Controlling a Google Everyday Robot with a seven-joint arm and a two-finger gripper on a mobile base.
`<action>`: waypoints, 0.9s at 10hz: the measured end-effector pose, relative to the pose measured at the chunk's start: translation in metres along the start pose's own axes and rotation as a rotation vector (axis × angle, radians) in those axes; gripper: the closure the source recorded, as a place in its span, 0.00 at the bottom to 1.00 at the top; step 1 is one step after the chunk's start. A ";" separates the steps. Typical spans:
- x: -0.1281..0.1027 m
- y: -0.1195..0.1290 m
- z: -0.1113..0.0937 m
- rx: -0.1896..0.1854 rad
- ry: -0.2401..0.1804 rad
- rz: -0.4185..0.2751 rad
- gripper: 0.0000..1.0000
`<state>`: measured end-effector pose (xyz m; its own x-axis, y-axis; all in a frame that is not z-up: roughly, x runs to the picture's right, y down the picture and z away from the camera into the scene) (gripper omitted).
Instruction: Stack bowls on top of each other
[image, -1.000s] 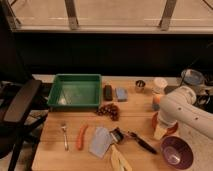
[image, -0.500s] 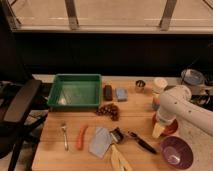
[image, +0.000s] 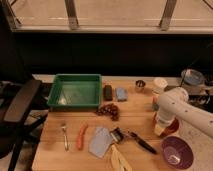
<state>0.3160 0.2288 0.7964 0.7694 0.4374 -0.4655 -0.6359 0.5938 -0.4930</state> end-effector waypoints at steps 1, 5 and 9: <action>0.002 0.000 -0.001 0.006 -0.002 0.000 0.77; 0.004 -0.005 -0.044 0.076 -0.062 -0.017 1.00; 0.023 -0.037 -0.111 0.201 -0.131 -0.002 1.00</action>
<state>0.3506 0.1420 0.7218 0.7804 0.5124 -0.3584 -0.6195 0.7118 -0.3311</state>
